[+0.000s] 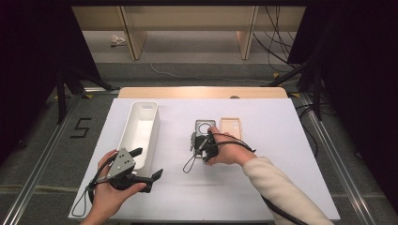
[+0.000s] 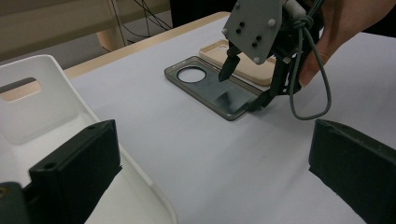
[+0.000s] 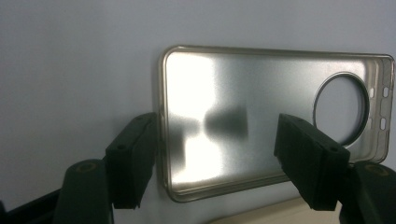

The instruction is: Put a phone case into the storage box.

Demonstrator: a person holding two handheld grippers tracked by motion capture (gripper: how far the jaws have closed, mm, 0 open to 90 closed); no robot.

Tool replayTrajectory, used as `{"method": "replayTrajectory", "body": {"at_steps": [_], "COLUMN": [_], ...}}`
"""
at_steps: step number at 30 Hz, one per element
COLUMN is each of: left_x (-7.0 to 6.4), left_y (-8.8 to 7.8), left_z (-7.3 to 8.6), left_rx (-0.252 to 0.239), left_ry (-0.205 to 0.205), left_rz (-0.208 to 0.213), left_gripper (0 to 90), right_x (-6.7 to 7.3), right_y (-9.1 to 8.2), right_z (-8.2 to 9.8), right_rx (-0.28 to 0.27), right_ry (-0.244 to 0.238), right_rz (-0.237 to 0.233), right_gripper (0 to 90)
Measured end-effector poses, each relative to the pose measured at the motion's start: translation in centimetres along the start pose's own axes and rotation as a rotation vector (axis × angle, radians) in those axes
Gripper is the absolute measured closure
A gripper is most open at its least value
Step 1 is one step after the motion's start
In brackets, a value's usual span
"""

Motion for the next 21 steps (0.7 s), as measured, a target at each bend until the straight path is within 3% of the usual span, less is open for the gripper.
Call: {"method": "replayTrajectory", "body": {"at_steps": [6, 14, 21], "left_x": [-0.1, -0.1, -0.2], "left_y": [0.0, 0.0, 0.1], "left_z": [0.0, 0.0, 0.0], "left_rx": [0.002, 0.001, 0.0], "left_ry": [0.001, 0.0, -0.001], "left_rz": [0.001, 0.003, 0.005], "left_gripper": [1.5, 1.5, 1.5], "right_x": [0.0, 0.7, 1.4], "right_y": [-0.1, -0.3, -0.4], "right_z": [-0.2, -0.5, -0.4], "right_rx": [0.037, 0.065, 0.075], "right_ry": [-0.034, -0.099, -0.109], "right_rz": [-0.013, -0.028, -0.045], "right_gripper": [36.4, 55.7, 68.1]}}
Point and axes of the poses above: each handheld gripper's, and its own axes: y roughly forward along the jaws, z roughly out of its underside, x roughly to its left, the point moved 9 cm from there along y, roughly forward along the jaws, and after that the axes turned 15 degrees about x, right-handed, at the moved point
